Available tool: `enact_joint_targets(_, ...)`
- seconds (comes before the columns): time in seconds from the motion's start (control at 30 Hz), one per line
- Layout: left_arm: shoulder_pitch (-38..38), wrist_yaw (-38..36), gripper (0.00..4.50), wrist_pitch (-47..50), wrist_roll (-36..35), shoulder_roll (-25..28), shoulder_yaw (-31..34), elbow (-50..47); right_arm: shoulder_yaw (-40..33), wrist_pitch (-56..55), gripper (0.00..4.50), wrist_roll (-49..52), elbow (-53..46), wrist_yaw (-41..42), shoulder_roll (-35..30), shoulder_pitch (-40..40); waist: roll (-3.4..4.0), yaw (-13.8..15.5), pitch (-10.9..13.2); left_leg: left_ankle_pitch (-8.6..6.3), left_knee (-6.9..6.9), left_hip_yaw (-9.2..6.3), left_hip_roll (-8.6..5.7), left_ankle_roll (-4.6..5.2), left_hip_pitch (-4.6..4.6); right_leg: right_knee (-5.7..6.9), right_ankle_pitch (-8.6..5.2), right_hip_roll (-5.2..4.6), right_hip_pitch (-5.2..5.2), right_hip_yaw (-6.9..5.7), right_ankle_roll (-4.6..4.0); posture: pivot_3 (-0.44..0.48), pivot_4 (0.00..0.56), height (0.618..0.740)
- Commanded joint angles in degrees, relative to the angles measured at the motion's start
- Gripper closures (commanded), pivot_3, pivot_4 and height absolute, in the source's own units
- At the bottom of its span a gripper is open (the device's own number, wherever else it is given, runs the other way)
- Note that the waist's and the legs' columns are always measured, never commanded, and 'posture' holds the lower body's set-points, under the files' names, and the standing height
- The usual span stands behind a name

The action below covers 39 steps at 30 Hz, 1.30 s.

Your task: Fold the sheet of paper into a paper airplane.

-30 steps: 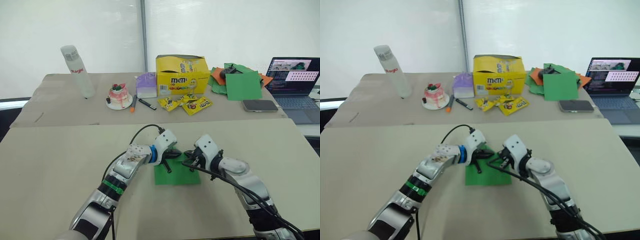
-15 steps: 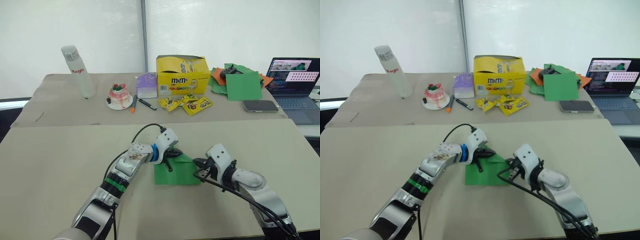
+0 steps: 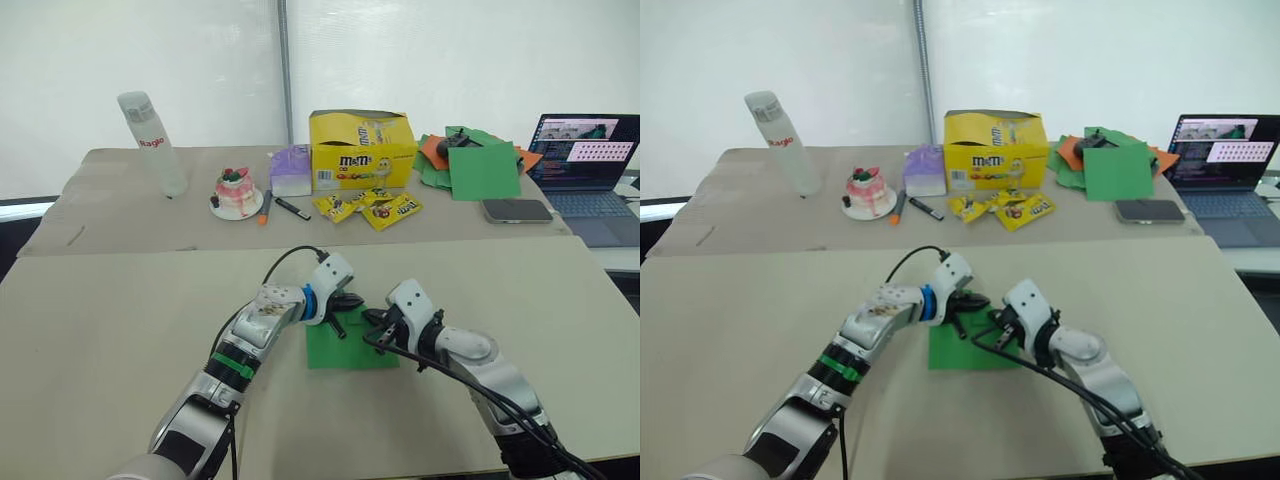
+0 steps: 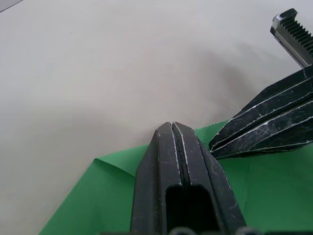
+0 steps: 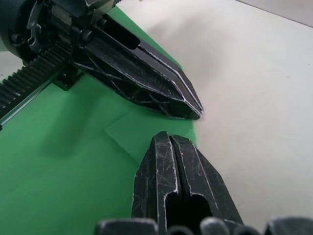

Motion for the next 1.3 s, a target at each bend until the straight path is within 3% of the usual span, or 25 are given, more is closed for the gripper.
enact_joint_targets(0.03, 0.21, 1.79, 4.50, 2.04, -0.24, 1.52, 3.16, 0.05, 0.76, 0.85, 4.48, -0.91, 1.99, -0.67, -0.15, 0.50, 0.00, -0.07, 0.00, 0.00, 0.00, 0.00, 0.00, 0.00, 0.00, 0.01, 0.00, 0.00, 0.00, 0.00, 0.00, 0.000, 0.150, 0.740)
enact_joint_targets(0.33, 1.51, 4.07, 4.50, 3.24, -2.05, 4.29, 9.42, -1.42, 1.50, 0.40, 4.48, -0.79, 3.61, -0.22, -0.06, -1.23, 0.00, -0.57, -0.01, 0.00, 0.00, -0.02, 0.01, -0.01, 0.03, 0.04, 0.00, -0.01, -0.02, 0.01, 0.00, 0.000, 0.150, 0.740)
enact_joint_targets(0.47, 2.75, 7.03, 4.50, 1.92, -7.10, 3.00, 17.56, -6.93, 2.24, 0.03, 4.48, -0.71, 4.52, 0.40, -0.03, -2.39, -0.01, -0.72, -0.01, 0.00, 0.00, -0.02, 0.01, -0.01, 0.02, 0.05, 0.00, -0.01, -0.04, 0.01, 0.00, 0.000, 0.150, 0.740)
enact_joint_targets(0.63, 6.53, 10.18, 4.50, 7.84, -12.12, 4.07, 24.13, -14.72, 2.90, -0.13, 4.48, -0.85, 5.05, 0.86, 0.06, -2.79, 0.01, -1.13, -0.02, 0.00, -0.01, -0.04, 0.03, -0.02, 0.00, 0.05, 0.00, -0.03, -0.06, 0.02, 0.00, 0.000, 0.150, 0.740)
enact_joint_targets(0.77, 12.53, 12.76, 3.33, 20.97, -21.74, 3.86, 30.99, -24.89, 3.58, -0.40, 4.50, -0.84, 5.81, 1.22, 0.54, -3.36, 0.02, -1.39, -0.02, 0.00, -0.04, -0.05, 0.03, -0.01, 0.03, 0.07, 0.00, -0.03, -0.06, 0.04, 0.00, 0.000, 0.150, 0.740)
enact_joint_targets(0.93, 16.67, 16.10, 1.76, 29.64, -24.93, 3.06, 28.89, -30.05, 4.10, -0.57, 4.50, -0.86, 6.49, 1.49, 1.02, -4.04, 0.00, -1.01, -0.03, 0.00, -0.05, -0.09, 0.00, -0.01, 0.07, 0.05, 0.00, -0.02, -0.02, 0.03, 0.00, 0.000, 0.150, 0.740)
enact_joint_targets(1.13, 15.66, 20.59, 1.76, 31.41, -27.31, -2.63, 29.88, -28.61, 4.08, -0.49, 4.50, -1.09, 6.50, 1.48, 1.08, -4.24, -0.01, -1.13, -0.03, -0.01, -0.06, -0.09, 0.00, -0.02, 0.08, 0.03, 0.00, -0.03, -0.01, 0.04, -0.01, 0.000, 0.150, 0.740)
enact_joint_targets(1.17, 15.47, 21.00, 2.32, 31.59, -27.32, -3.01, 29.72, -28.28, 4.03, -0.45, 4.50, -1.09, 6.46, 1.41, 1.10, -4.23, -0.01, -1.14, -0.03, -0.01, -0.06, -0.08, 0.00, -0.03, 0.08, 0.02, 0.00, -0.02, -0.01, 0.04, -0.01, 0.000, 0.150, 0.740)
enact_joint_targets(1.3, 14.64, 21.97, 3.64, 31.29, -27.03, -3.86, 28.25, -25.98, 3.44, -0.12, 4.50, -0.92, 5.83, 0.95, 1.16, -4.08, -0.01, -1.14, -0.03, -0.01, -0.07, -0.08, 0.01, -0.03, 0.08, 0.01, 0.00, -0.02, -0.01, 0.04, -0.01, 0.000, 0.150, 0.740)
